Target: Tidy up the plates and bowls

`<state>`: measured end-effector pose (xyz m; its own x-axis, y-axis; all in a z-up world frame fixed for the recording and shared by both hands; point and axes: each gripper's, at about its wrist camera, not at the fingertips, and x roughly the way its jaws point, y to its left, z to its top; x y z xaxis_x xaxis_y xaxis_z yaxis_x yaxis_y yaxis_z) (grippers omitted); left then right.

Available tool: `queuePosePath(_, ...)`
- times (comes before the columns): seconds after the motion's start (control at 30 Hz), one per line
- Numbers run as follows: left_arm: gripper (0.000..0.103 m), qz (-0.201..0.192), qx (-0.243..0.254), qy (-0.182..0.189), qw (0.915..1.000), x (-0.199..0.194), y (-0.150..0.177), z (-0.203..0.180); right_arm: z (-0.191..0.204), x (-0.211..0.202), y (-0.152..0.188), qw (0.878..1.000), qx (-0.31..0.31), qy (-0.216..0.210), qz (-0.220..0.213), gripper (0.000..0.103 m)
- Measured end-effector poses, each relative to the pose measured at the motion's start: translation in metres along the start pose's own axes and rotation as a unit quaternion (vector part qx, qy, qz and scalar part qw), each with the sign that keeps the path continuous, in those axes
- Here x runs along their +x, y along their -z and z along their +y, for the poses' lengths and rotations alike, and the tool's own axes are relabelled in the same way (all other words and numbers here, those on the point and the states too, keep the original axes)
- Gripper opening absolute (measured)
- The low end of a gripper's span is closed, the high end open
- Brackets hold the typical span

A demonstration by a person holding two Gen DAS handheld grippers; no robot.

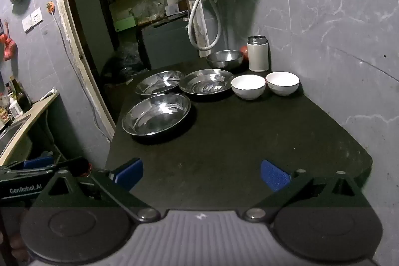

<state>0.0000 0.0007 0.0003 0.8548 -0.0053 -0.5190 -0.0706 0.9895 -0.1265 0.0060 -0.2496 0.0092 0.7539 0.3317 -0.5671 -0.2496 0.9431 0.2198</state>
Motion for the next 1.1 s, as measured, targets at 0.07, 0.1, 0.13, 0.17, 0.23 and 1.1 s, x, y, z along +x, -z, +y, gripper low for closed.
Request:
queuePosePath(0.07, 0.102, 0.001, 0.001, -0.001, 1.0, 0.0004, 0.0001, -0.0006, 0.0004, -0.0006, 0.0002, 1.0, 0.0, -0.001, -0.001, 0.103)
queuePosePath(0.1, 0.102, 0.0, 0.001, -0.001, 1.0, -0.0001, 0.0, -0.0007, 0.0007, -0.001, 0.0003, 1.0, 0.0, 0.0, 0.0, 0.103)
queuePosePath(0.13, 0.102, 0.0, 0.001, -0.002, 1.0, 0.0001, 0.0001, -0.0004, 0.0008, -0.0013, 0.0003, 1.0, 0.0, 0.0, 0.0, 0.103)
queuePosePath(0.17, 0.102, 0.0, 0.001, -0.001, 1.0, 0.0001, 0.0001, -0.0004, 0.0011, -0.0014, 0.0003, 1.0, 0.0, 0.0, 0.002, 0.103)
queuePosePath(0.23, 0.102, -0.001, 0.001, 0.0, 1.0, -0.0004, -0.0002, -0.0004, 0.0015, -0.0021, 0.0006, 1.0, -0.001, 0.0, 0.002, 0.103)
queuePosePath(1.1, 0.102, 0.0, 0.015, 0.004, 0.9999, -0.0019, -0.0013, -0.0035, 0.0009, -0.0048, 0.0013, 1.0, 0.001, 0.003, 0.001, 0.103)
